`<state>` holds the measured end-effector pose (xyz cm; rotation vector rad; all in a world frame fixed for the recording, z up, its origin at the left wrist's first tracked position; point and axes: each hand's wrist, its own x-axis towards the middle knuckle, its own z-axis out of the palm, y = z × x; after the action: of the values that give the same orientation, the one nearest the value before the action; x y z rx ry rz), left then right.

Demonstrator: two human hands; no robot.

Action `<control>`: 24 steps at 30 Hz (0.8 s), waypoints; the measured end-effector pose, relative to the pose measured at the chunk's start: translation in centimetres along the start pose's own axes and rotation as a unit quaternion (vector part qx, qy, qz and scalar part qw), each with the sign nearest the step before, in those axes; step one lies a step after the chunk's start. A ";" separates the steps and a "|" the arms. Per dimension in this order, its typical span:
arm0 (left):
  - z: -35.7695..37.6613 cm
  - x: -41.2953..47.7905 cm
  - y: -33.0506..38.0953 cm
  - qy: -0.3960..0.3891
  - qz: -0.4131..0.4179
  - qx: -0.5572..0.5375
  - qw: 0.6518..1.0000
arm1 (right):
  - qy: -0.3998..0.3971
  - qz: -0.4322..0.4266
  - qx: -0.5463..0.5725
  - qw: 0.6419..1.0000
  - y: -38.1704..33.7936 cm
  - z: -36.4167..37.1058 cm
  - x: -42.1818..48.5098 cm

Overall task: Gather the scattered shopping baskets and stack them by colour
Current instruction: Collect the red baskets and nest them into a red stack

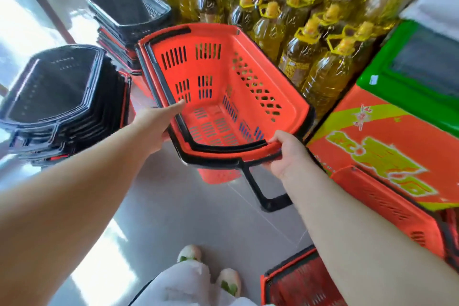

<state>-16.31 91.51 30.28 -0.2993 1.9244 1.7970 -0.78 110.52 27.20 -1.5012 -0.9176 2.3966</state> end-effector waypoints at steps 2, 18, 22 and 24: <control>-1.5 -1.4 0.9 -0.026 -0.020 -0.016 0.999 | -0.012 -0.011 -0.004 1.000 -0.4 2.9 -1.8; -21.8 -2.2 6.0 -0.007 0.011 -0.243 0.970 | -0.153 -0.044 -0.054 0.986 6.7 26.4 -8.5; -29.5 0.2 8.8 0.008 0.016 -0.238 0.971 | -0.182 -0.042 -0.031 0.982 11.6 33.3 -9.4; -33.4 1.6 10.1 0.015 0.016 -0.226 0.974 | -0.195 -0.038 -0.018 0.980 13.8 36.9 -9.6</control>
<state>-29.09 60.18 38.91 -0.4515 1.5237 2.2523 -25.52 80.11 37.75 -0.9963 -1.0725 2.6805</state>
